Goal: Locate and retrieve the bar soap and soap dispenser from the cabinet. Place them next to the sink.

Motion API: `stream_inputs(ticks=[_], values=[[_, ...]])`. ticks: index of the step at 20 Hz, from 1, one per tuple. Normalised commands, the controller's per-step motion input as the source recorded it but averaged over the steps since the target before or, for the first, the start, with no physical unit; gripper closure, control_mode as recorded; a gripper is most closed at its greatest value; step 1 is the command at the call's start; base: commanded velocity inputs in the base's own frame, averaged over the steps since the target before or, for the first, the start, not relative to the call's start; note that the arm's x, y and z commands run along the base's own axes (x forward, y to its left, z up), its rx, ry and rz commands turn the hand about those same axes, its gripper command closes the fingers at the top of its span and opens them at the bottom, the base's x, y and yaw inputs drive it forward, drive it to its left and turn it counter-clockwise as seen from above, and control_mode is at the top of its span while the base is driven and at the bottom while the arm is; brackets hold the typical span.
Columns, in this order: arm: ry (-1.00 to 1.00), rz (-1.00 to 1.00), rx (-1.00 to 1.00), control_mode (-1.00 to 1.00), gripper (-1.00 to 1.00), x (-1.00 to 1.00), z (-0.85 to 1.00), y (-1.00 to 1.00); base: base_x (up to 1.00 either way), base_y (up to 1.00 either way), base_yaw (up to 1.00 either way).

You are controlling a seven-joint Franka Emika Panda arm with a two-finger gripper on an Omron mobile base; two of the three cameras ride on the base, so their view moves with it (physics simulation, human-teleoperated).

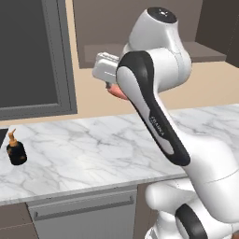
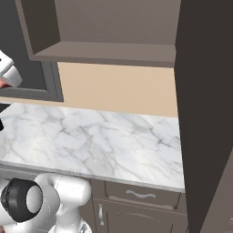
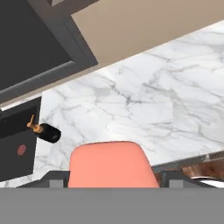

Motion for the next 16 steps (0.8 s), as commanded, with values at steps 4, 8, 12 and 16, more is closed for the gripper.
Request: stream_inputs(ticks=[4,8,12,16], values=[[0.09,0.18,-0.02,-1.00,1.00,0.03,-0.57,0.85,0.00,0.00,0.00],[0.11,0.18,-0.11,-1.00,1.00,0.17,-0.60,0.81,0.00,0.00,0.00],[0.05,0.19,-0.17,-1.00,1.00,0.18,-0.68,0.76,0.00,0.00,0.00],[0.00,0.20,-0.16,-1.00,1.00,0.32,-0.62,0.64,0.00,0.00,0.00]])
